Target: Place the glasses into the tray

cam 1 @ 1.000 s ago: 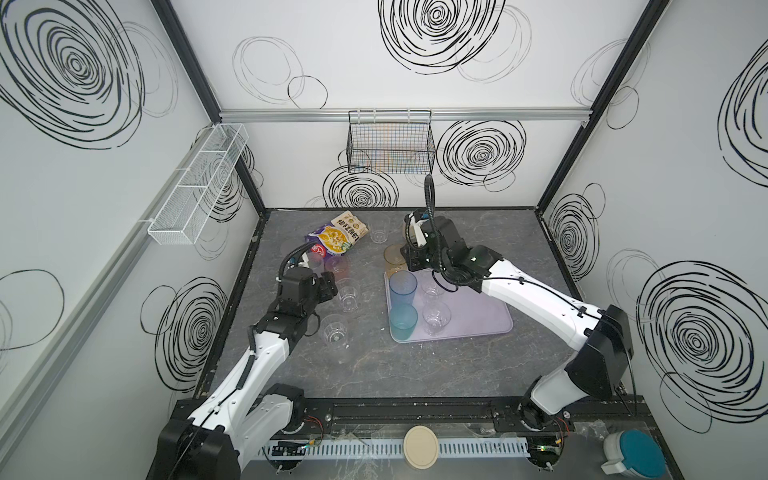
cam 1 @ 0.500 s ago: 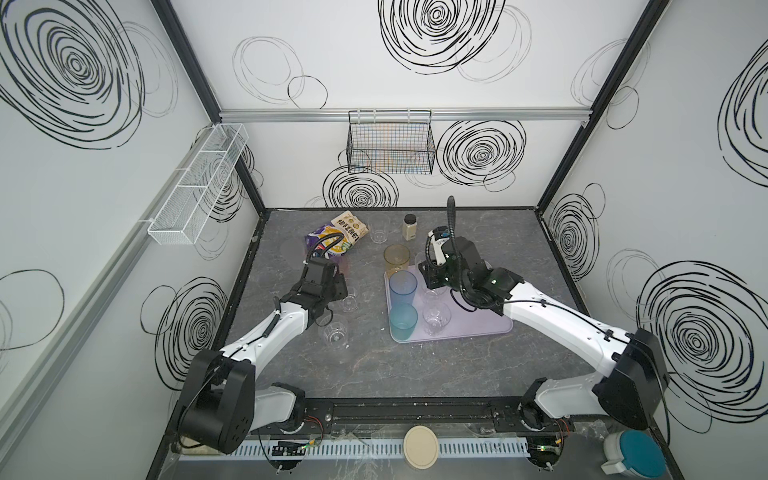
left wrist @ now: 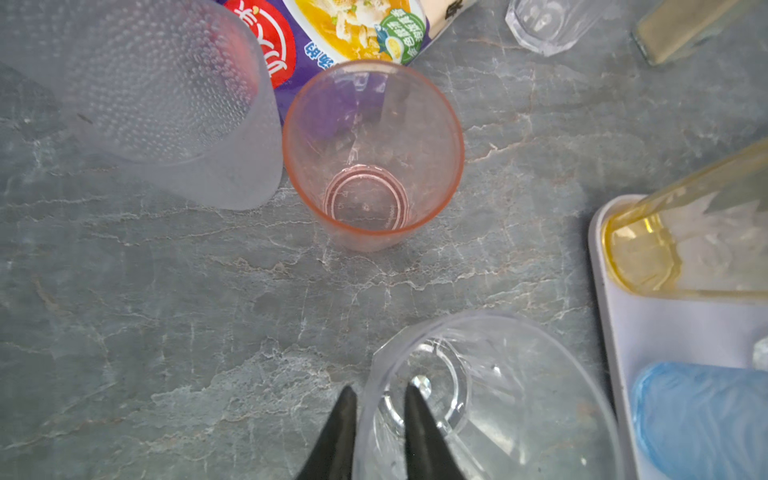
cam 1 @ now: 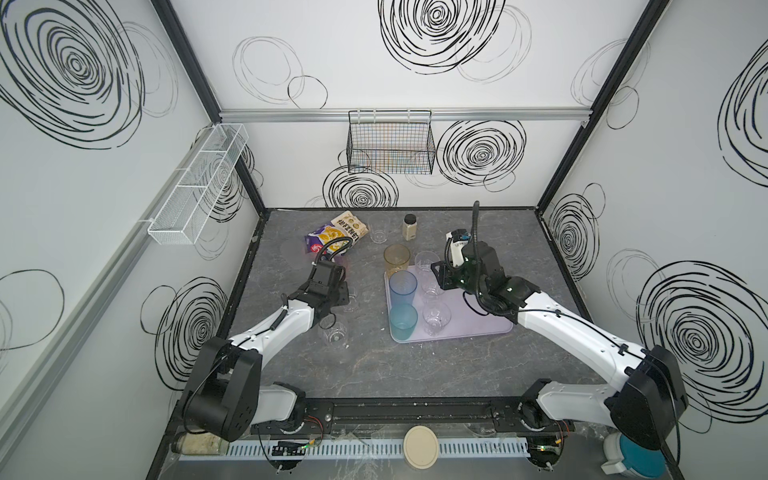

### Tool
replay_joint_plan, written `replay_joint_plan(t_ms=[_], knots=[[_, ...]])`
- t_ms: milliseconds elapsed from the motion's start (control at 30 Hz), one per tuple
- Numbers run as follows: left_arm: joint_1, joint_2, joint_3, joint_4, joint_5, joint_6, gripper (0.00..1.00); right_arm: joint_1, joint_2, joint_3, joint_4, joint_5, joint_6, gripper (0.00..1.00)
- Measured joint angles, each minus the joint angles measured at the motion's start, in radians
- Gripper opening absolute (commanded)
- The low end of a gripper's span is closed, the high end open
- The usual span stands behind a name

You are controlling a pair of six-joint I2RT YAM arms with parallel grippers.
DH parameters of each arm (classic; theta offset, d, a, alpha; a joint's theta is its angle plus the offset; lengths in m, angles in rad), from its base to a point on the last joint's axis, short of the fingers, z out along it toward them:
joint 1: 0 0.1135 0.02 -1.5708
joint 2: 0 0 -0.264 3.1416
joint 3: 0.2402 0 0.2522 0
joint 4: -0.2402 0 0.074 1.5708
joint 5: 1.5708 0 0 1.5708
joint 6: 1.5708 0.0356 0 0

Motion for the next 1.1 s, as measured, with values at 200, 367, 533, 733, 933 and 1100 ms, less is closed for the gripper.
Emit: replay_joint_plan(t_ms=[200,367,533,733,933,1100], knots=[[-0.012,-0.047,0.0,-0.027,-0.016,0.001,0.1,-0.008,-0.019,-0.005,0.0,-0.004,0.005,0.36],[-0.028,-0.123,0.021,-0.079,-0.025,-0.002,0.1,-0.056,-0.04,-0.006,-0.002,-0.016,0.004,0.36],[-0.076,-0.205,0.117,-0.16,-0.058,0.003,0.09,-0.136,-0.07,-0.006,-0.011,-0.04,0.004,0.36],[-0.172,-0.238,0.325,-0.231,-0.151,0.037,0.09,-0.267,-0.134,-0.047,-0.02,-0.085,0.004,0.36],[-0.385,-0.093,0.584,-0.223,-0.213,0.076,0.09,-0.415,-0.164,-0.117,-0.016,-0.147,0.026,0.35],[-0.55,0.163,0.813,-0.193,-0.215,0.117,0.1,-0.524,-0.205,-0.192,-0.014,-0.166,0.078,0.36]])
